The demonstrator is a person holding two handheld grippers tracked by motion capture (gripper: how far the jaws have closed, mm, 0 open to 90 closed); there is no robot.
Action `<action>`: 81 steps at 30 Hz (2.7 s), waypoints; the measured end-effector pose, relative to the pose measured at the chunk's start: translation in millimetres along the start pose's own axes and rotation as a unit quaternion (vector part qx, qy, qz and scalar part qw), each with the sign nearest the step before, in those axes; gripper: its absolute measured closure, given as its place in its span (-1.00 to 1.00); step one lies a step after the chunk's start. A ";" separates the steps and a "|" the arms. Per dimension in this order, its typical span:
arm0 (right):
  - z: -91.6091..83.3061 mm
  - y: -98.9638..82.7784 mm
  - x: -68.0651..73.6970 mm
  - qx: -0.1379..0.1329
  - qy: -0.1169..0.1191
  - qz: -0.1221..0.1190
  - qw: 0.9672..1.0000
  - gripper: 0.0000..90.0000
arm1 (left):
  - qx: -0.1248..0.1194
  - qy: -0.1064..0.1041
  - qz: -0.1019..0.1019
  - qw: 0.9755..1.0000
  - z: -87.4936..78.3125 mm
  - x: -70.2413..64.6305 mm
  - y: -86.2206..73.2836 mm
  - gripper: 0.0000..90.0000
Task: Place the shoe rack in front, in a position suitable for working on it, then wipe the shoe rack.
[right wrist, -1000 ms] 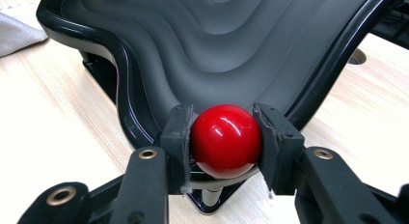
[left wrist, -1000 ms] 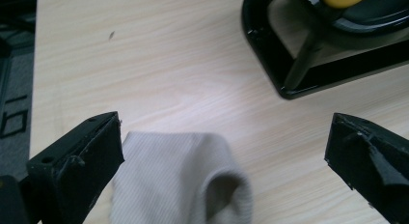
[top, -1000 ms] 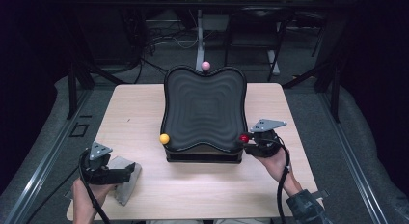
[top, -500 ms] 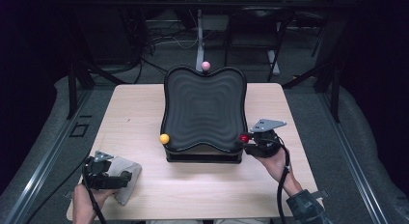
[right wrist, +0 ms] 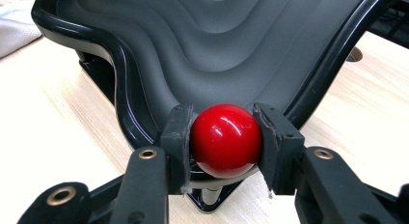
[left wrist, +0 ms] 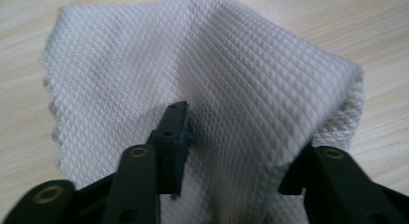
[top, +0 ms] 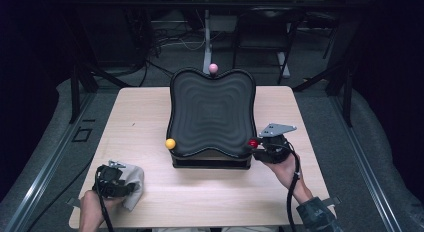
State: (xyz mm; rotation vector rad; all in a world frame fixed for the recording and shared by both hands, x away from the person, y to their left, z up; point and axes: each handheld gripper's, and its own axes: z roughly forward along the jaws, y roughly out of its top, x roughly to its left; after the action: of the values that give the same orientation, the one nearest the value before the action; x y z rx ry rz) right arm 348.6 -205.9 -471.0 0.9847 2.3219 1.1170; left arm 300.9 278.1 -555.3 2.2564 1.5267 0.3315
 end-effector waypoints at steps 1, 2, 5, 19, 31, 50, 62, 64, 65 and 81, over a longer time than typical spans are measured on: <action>0.0 0.3 0.6 0.002 -0.002 0.001 1.000 0.33 | -0.001 0.000 0.001 1.000 0.3 1.4 0.9 0.41; -0.2 0.5 1.0 0.003 -0.005 -0.001 1.000 0.33 | -0.003 -0.002 0.000 1.000 0.7 2.5 1.5 0.49; -0.3 -0.4 0.3 0.000 -0.001 -0.002 1.000 0.33 | -0.004 -0.001 0.000 1.000 1.5 3.9 3.1 0.71; -0.3 -1.8 0.5 -0.005 -0.001 -0.004 1.000 0.33 | -0.026 0.017 0.004 1.000 -6.1 2.5 6.0 0.85; -0.4 -2.4 0.8 -0.007 -0.001 -0.003 1.000 0.33 | -0.055 0.012 0.012 0.998 -16.7 1.0 9.2 0.86; -0.4 -2.8 1.1 -0.007 -0.004 -0.003 1.000 0.33 | -0.138 -0.024 0.004 0.990 -61.0 -13.0 34.5 0.84; -0.5 -2.9 1.3 -0.007 -0.005 -0.004 1.000 0.33 | -0.175 -0.023 0.028 0.984 -82.8 -22.9 72.1 0.84; -0.5 -2.8 1.3 -0.007 -0.005 -0.004 1.000 0.33 | -0.181 -0.022 0.038 0.982 -87.9 -26.5 82.0 0.84; -0.5 -2.8 1.2 -0.007 -0.005 -0.004 1.000 0.33 | -0.186 -0.023 0.044 0.981 -90.5 -28.2 87.2 0.84; -0.8 -3.7 0.9 -0.009 -0.003 -0.005 1.000 0.33 | -0.217 -0.019 0.088 0.972 -108.0 -55.4 167.0 0.83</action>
State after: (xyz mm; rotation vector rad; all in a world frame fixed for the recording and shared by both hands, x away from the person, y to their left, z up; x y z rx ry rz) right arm 345.9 -207.2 -473.5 0.9674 2.3056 1.1290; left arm 375.1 192.5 -382.6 2.0327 1.1035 0.6047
